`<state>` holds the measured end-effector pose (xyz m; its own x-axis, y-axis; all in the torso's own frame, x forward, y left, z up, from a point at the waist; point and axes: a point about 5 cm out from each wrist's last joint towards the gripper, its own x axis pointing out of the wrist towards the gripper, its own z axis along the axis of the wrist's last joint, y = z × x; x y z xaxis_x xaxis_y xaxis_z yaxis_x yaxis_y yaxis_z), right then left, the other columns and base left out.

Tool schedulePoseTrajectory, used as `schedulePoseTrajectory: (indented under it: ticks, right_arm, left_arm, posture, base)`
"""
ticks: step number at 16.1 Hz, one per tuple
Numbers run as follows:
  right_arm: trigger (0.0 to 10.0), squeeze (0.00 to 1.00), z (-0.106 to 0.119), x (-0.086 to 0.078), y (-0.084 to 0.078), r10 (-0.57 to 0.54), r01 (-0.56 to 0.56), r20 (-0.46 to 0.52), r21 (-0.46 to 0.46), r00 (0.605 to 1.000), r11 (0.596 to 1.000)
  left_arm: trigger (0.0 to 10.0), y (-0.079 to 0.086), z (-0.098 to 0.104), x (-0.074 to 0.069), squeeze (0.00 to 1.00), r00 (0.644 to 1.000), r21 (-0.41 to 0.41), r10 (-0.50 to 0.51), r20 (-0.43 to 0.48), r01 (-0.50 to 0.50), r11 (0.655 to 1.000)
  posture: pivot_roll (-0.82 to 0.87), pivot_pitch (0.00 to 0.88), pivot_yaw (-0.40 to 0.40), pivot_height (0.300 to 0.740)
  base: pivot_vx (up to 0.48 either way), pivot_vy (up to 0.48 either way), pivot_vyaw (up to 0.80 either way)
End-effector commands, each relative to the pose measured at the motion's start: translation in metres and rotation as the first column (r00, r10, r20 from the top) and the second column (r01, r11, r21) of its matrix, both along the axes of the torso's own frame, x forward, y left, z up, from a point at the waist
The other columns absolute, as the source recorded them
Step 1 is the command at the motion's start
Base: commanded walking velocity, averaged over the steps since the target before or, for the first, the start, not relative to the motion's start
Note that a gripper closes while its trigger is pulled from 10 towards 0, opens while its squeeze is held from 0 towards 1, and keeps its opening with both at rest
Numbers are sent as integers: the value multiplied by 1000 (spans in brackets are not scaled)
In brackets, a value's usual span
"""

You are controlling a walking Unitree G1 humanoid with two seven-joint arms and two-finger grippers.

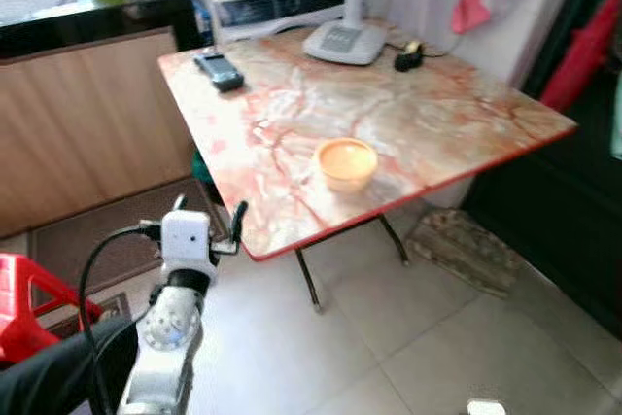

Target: Restocking fridge

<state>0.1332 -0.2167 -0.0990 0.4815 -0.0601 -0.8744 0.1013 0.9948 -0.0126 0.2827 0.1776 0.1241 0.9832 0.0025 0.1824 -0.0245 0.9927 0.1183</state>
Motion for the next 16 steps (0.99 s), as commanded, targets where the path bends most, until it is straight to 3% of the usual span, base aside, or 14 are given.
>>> schedulePoseTrajectory:
  ticks: [1, 10, 12, 16]
  right_arm:
    - [10000, 0, -1, -6, -2, -17, 17, -10, 4, 1000, 1000]
    - [10000, 0, -2, -5, 2, -6, 6, -7, 10, 1000, 1000]
    - [10000, 0, -2, -4, 2, -4, 4, -5, 16, 1000, 1000]
    - [10000, 0, -1, -3, 1, -1, 1, 4, 12, 1000, 1000]
  left_arm:
    - [10000, -6, 4, 1, 0, 1000, -18, -27, 6, 27, 999]
    - [10000, -10, 7, 4, 0, 998, -20, -61, -1, 61, 998]
    - [10000, -11, 10, 6, 0, 998, -23, -65, 6, 66, 998]
    - [10000, -11, 9, 5, 0, 998, -40, -58, -1, 58, 998]
  posture:
    - [58, 0, -6, 740]
    - [56, 0, 7, 740]
    - [61, 0, 4, 740]
    - [62, 0, -3, 740]
  base:
    - [277, 0, -788]
    - [279, 0, 0]
    - [281, 0, -672]
    - [279, 0, 0]
